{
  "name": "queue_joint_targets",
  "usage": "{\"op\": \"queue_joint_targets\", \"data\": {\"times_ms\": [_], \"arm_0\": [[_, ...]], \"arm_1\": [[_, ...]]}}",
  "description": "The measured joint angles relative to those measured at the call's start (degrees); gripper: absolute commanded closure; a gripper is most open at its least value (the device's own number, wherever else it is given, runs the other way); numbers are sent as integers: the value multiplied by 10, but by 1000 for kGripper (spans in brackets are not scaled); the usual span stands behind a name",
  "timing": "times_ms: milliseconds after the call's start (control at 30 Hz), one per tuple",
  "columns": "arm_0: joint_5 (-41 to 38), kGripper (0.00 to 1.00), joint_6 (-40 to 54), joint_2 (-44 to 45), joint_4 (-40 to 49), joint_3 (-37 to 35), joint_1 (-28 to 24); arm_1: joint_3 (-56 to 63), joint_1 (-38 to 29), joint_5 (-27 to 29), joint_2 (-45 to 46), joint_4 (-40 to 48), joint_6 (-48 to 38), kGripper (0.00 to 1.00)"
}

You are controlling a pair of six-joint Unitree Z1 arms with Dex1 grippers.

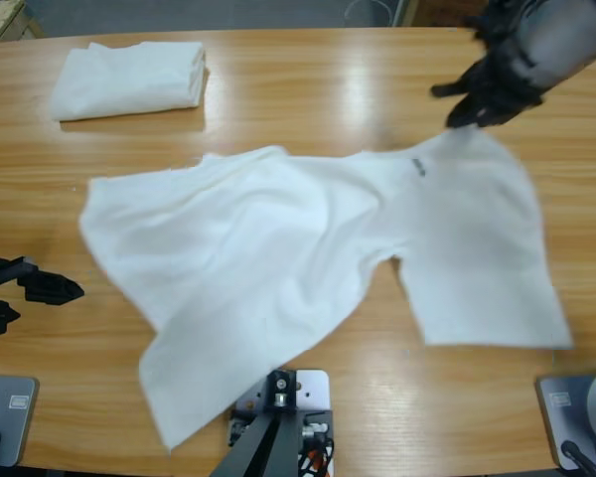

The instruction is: Fold clothes

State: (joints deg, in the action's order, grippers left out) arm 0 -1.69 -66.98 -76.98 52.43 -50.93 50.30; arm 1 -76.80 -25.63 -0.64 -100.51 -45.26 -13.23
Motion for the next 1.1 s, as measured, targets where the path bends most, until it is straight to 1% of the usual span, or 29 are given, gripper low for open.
{"op": "queue_joint_targets", "data": {"times_ms": [100,200,300,367,400,433,500,633,767,833,1000,1100], "arm_0": [[0,151,0,0,-10,3,0],[0,151,0,0,-19,7,0],[0,153,0,0,-21,11,0],[0,153,0,0,-23,16,0],[0,154,0,0,-25,17,0],[0,153,0,1,-26,17,0],[0,155,0,2,-27,18,0],[0,153,0,11,-28,26,0],[0,154,-3,21,-28,37,0],[0,156,-4,24,-28,41,0],[0,152,-6,30,-29,45,0],[0,152,-13,44,-29,49,1]], "arm_1": [[1,-11,-10,74,-6,-22,1000],[0,-62,-59,131,-48,-55,1000],[32,-131,-129,148,-95,-92,1000],[89,-153,-146,145,-103,-101,1000],[114,-156,-146,143,-103,-103,578],[132,-156,-142,140,-103,-104,14],[149,-154,-118,137,-103,-117,0],[138,-152,-47,123,-110,-162,0],[74,-152,-43,117,-101,-156,0],[37,-152,-43,99,-100,-140,0],[-52,-151,-43,9,-100,-89,0],[-76,-143,-45,-47,-100,-67,0]]}}
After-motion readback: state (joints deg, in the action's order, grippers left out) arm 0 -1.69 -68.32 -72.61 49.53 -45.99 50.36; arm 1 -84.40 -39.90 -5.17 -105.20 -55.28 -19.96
